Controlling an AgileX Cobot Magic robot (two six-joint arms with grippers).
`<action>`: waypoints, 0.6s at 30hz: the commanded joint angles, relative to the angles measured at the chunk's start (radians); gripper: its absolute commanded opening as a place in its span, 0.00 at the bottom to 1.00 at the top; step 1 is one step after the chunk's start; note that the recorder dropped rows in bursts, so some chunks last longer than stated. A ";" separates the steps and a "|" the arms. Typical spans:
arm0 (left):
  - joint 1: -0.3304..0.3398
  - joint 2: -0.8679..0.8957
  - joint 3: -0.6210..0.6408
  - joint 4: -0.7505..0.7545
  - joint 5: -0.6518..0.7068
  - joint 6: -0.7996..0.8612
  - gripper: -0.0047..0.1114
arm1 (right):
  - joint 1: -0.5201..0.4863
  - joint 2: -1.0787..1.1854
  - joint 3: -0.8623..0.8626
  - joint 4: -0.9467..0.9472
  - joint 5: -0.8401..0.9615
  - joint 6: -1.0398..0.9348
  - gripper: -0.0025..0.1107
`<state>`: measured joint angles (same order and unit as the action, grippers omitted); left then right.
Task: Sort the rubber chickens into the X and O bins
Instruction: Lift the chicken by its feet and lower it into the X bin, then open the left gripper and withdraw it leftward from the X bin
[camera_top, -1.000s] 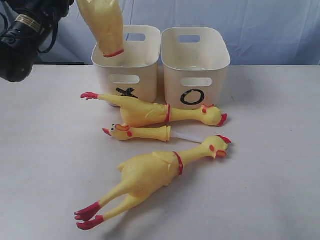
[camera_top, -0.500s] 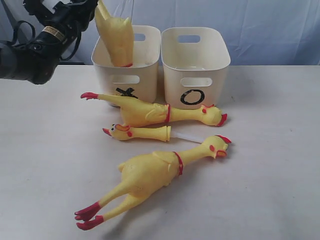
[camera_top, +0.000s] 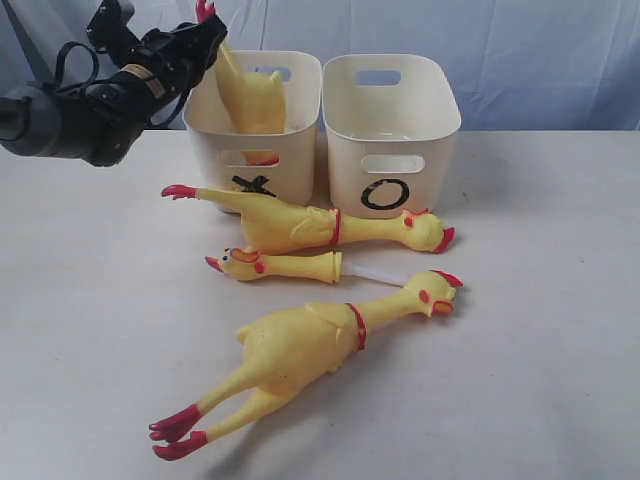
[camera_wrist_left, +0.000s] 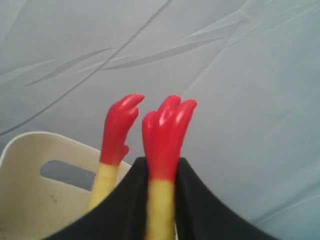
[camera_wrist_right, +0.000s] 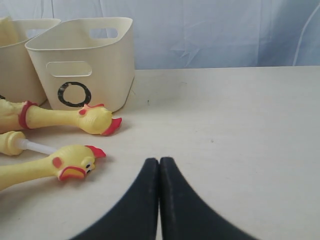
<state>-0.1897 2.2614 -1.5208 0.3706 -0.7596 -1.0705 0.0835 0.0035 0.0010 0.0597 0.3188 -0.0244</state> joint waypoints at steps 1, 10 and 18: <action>-0.003 0.002 -0.008 0.012 0.028 -0.025 0.37 | -0.002 -0.003 -0.001 0.002 -0.006 0.000 0.02; -0.003 0.002 -0.008 0.034 0.024 -0.029 0.51 | -0.002 -0.003 -0.001 0.002 -0.006 0.000 0.02; -0.003 -0.014 -0.008 0.170 0.036 -0.029 0.51 | -0.002 -0.003 -0.001 0.002 -0.006 0.000 0.02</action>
<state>-0.1897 2.2614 -1.5230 0.4965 -0.7273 -1.0985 0.0835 0.0035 0.0010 0.0597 0.3188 -0.0244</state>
